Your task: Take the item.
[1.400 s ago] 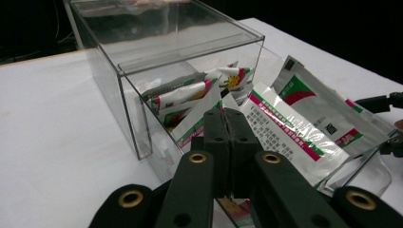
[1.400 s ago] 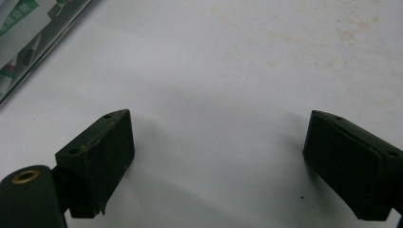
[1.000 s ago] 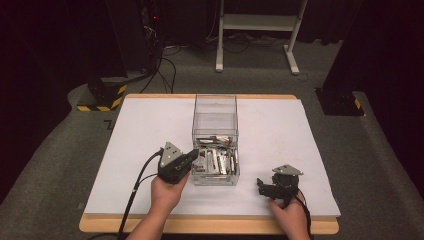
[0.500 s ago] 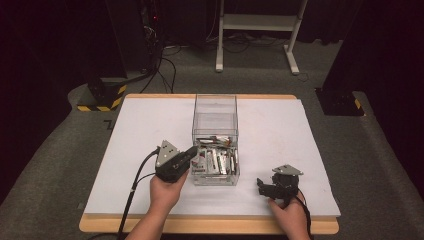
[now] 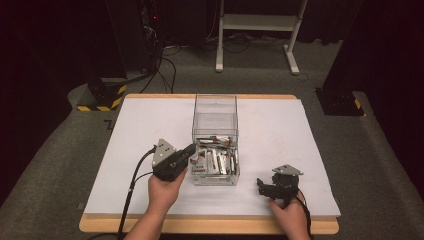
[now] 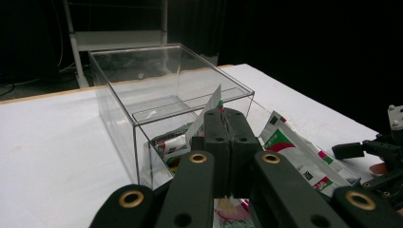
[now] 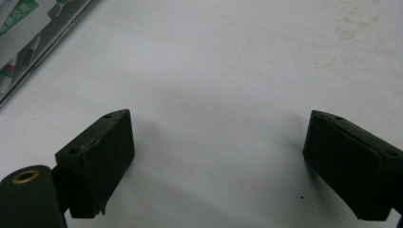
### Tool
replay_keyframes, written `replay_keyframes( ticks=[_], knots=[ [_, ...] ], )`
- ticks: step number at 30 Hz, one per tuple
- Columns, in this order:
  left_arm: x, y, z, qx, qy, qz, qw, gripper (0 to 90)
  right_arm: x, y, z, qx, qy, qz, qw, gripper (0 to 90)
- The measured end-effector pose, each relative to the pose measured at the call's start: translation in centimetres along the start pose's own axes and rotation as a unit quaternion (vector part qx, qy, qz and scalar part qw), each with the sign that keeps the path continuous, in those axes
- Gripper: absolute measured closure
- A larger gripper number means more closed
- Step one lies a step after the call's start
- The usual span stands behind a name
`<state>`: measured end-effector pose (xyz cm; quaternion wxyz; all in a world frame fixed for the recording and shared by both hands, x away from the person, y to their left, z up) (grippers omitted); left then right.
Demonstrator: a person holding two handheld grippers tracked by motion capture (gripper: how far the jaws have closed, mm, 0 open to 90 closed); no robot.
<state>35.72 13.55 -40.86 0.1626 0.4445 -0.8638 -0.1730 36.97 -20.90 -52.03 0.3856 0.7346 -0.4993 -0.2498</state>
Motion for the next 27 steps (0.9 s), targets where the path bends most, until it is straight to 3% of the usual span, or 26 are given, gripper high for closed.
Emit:
replay_keyframes(
  ticks=[27],
  knots=[
    [-0.2, 1.8, -0.8, 0.024, -0.004, 0.000, 0.9997, 89.2, 0.0, 0.0, 0.0, 0.000, 0.000, 0.000, 1.0000, 9.7]
  ],
)
Point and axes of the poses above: each handheld gripper's, and its own axes: y roughly backward along the jaws, z roughly out of its underside, x roughly to its right, the point moved 2 cm from there along -y, roughly forward along the jaws, and after that the axes turned 10 degrees about -x, right-handed, at the moved point
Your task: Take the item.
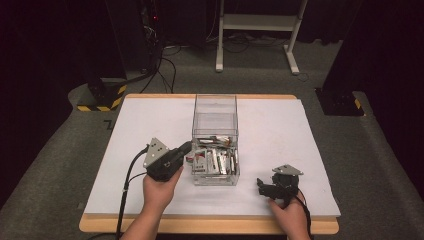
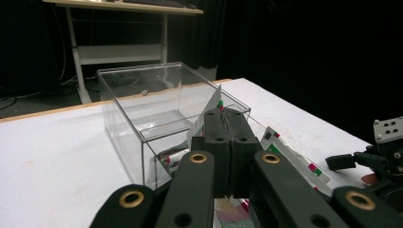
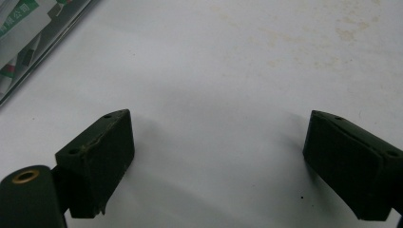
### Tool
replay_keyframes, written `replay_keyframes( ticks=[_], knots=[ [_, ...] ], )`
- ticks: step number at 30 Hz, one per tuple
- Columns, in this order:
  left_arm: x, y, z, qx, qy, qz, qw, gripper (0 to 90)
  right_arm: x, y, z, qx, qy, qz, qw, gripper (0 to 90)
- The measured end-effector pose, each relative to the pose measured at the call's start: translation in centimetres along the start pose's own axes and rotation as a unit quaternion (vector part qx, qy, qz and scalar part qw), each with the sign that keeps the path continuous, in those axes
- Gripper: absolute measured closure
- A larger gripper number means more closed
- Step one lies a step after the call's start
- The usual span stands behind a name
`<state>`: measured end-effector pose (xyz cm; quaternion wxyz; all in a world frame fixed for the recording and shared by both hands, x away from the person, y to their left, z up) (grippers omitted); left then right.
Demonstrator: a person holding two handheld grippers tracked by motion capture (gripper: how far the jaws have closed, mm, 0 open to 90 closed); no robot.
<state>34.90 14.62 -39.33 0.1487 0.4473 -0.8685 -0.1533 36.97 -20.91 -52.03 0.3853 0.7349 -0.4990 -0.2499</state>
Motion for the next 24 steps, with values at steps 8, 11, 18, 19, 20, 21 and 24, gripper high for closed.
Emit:
replay_keyframes(
  ticks=[8, 11, 18, 19, 20, 21, 24],
  knots=[
    [-0.7, 0.7, 0.1, 0.004, 0.000, -0.011, 0.9999, 89.3, 0.0, 0.0, 0.0, 0.000, 0.000, 0.000, 1.0000, 9.7],
    [-1.1, 1.1, 0.2, 0.005, 0.002, -0.016, 0.9999, 89.3, 0.0, 0.0, 0.0, 0.000, 0.000, 0.000, 1.0000, 9.7],
    [-2.0, 1.6, 0.5, 0.005, 0.006, -0.023, 0.9997, 89.2, 0.0, 0.0, 0.0, 0.000, 0.000, 0.000, 1.0000, 9.7],
    [-2.0, 1.6, 0.5, 0.005, 0.006, -0.023, 0.9997, 89.3, 0.0, 0.0, 0.0, 0.000, 0.000, 0.000, 1.0000, 9.7],
    [-2.2, 1.8, 0.6, 0.004, 0.006, -0.026, 0.9996, 89.3, 0.0, 0.0, 0.0, 0.000, 0.000, 0.000, 1.0000, 9.7],
    [-2.3, 1.8, 0.6, 0.004, 0.005, -0.027, 0.9996, 89.3, 0.0, 0.0, 0.0, 0.000, 0.000, 0.000, 1.0000, 9.7],
    [-2.6, 1.9, 0.8, 0.003, 0.005, -0.030, 0.9995, 89.3, 0.0, 0.0, 0.0, 0.000, 0.000, 0.000, 1.0000, 9.7]
  ],
)
Point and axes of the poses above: each handheld gripper's, and its own axes: y roughly backward along the jaws, z roughly out of its underside, x roughly to its right, the point moved 2 cm from there along -y, roughly forward along the jaws, and after that the axes turned 10 degrees about -x, right-handed, at the moved point
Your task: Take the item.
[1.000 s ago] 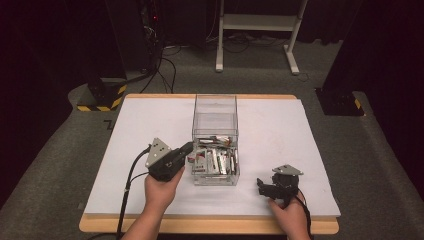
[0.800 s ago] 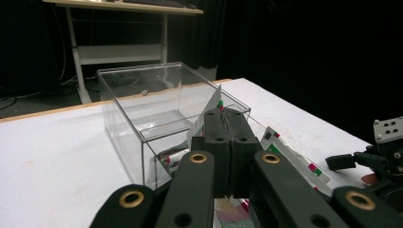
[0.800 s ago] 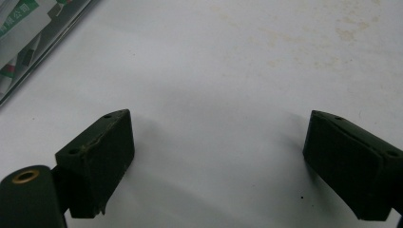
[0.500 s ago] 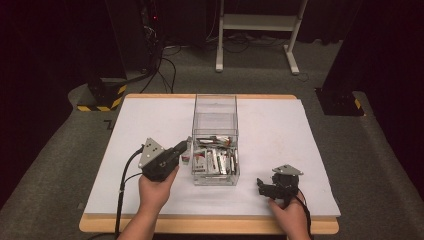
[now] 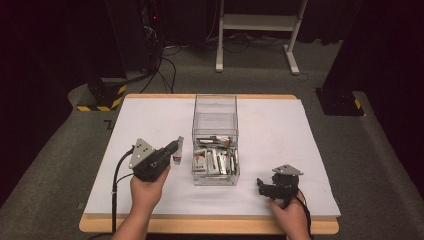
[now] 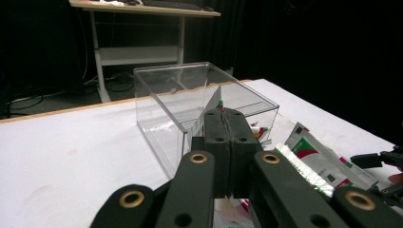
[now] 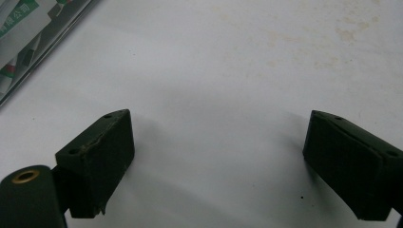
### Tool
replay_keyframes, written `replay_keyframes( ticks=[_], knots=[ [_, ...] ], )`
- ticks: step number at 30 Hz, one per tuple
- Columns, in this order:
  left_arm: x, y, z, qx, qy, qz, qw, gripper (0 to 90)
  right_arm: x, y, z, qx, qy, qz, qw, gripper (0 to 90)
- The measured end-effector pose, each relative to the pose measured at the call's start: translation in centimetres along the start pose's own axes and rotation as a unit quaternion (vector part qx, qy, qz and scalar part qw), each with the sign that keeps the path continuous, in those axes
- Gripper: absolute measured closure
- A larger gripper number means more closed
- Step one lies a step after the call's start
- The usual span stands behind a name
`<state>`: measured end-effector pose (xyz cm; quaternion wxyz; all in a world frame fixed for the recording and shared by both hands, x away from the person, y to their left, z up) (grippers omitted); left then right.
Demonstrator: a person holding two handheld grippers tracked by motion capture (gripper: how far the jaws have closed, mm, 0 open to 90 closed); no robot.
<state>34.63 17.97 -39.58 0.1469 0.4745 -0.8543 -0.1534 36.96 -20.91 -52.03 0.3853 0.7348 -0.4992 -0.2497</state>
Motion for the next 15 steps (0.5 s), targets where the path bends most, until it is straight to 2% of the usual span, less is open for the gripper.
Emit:
replay_keyframes(
  ticks=[15],
  knots=[
    [-2.3, 0.8, 1.2, -0.013, 0.003, -0.023, 0.9997, 89.3, 0.0, 0.0, 0.0, 0.000, 0.000, 0.000, 1.0000, 9.7]
  ],
)
Point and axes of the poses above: each handheld gripper's, and its own axes: y roughly backward along the jaws, z roughly out of its underside, x roughly to its right, the point moved 2 cm from there along -y, roughly forward along the jaws, and after that the axes turned 10 degrees about -x, right-handed, at the moved point
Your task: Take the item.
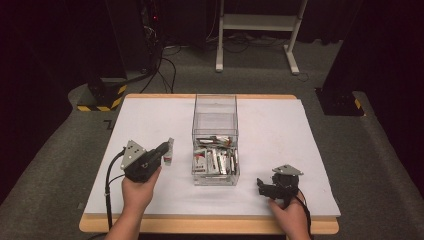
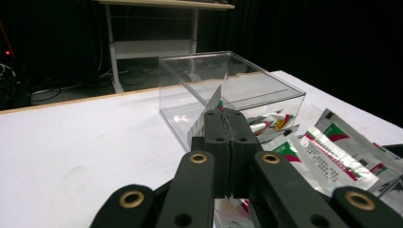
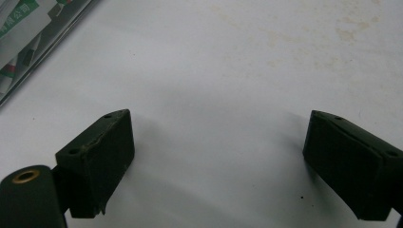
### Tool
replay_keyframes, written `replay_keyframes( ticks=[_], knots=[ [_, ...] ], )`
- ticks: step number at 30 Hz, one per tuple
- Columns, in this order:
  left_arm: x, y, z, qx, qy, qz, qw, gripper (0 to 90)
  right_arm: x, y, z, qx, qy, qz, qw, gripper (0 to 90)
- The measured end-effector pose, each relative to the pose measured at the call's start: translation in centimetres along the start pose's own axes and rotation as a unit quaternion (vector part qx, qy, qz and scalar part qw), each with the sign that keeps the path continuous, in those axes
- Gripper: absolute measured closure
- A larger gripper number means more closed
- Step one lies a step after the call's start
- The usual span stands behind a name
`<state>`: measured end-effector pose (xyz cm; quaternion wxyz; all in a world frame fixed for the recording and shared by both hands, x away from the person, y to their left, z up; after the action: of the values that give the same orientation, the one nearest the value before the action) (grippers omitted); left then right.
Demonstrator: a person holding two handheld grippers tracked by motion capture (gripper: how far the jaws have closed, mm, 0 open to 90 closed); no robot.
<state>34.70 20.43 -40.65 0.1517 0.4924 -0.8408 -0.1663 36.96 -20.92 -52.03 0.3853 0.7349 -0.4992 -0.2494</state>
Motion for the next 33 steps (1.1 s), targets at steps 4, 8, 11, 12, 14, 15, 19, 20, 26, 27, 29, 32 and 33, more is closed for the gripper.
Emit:
replay_keyframes(
  ticks=[4, 8, 11, 12, 14, 15, 19, 20, 26, 27, 29, 32, 33],
  knots=[
    [-0.8, 0.1, 0.4, -0.004, 0.002, -0.006, 1.0000, 89.3, 0.0, 0.0, 0.0, 0.000, 0.000, 0.000, 1.0000, 9.8],
    [-1.5, 0.2, 0.6, -0.008, 0.000, -0.011, 0.9999, 89.3, 0.0, 0.0, 0.0, 0.000, 0.000, 0.000, 1.0000, 9.8],
    [-2.2, 0.2, 0.9, -0.013, 0.005, -0.013, 0.9998, 89.3, 0.0, 0.0, 0.0, 0.000, 0.000, 0.000, 1.0000, 9.8],
    [-2.4, 0.1, 1.0, -0.014, 0.007, -0.014, 0.9998, 89.3, 0.0, 0.0, 0.0, 0.000, 0.000, 0.000, 1.0000, 9.8],
    [-2.7, 0.1, 1.2, -0.015, 0.010, -0.017, 0.9997, 89.3, 0.0, 0.0, 0.0, 0.000, 0.000, 0.000, 1.0000, 9.8],
    [-2.7, 0.1, 1.2, -0.015, 0.010, -0.017, 0.9997, 89.3, 0.0, 0.0, 0.0, 0.000, 0.000, 0.000, 1.0000, 9.8],
    [-3.5, 0.1, 1.3, -0.018, 0.010, -0.026, 0.9994, 89.3, 0.0, 0.0, 0.0, 0.000, 0.000, 0.000, 1.0000, 9.8],
    [-3.7, 0.1, 1.4, -0.019, 0.010, -0.028, 0.9994, 89.3, 0.0, 0.0, 0.0, 0.000, 0.000, 0.000, 1.0000, 9.8],
    [-4.7, 0.0, 1.5, -0.026, 0.009, -0.040, 0.9988, 89.3, 0.0, 0.0, 0.0, 0.000, 0.000, 0.000, 1.0000, 9.8],
    [-5.2, -0.1, 1.5, -0.029, 0.008, -0.045, 0.9985, 89.3, 0.0, 0.0, 0.0, 0.000, 0.000, 0.000, 1.0000, 9.8],
    [-5.6, -0.3, 1.6, -0.032, 0.010, -0.048, 0.9983, 89.3, 0.0, 0.0, 0.0, 0.000, 0.000, 0.000, 1.0000, 9.8],
    [-6.1, -0.5, 1.6, -0.035, 0.009, -0.051, 0.9980, 89.3, 0.0, 0.0, 0.0, 0.000, -0.001, 0.000, 1.0000, 9.9],
    [-6.2, -0.7, 1.7, -0.037, 0.010, -0.053, 0.9979, 89.3, 0.0, 0.0, 0.0, 0.000, -0.001, 0.000, 1.0000, 9.9]
  ],
)
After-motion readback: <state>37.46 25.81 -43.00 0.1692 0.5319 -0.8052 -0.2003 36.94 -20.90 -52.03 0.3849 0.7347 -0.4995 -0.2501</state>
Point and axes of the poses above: each handheld gripper's, and its own axes: y roughly backward along the jaws, z roughly out of its underside, x roughly to its right, the point moved 2 cm from there along -y, roughly forward along the jaws, and after that the axes turned 10 degrees about -x, right-handed, at the moved point
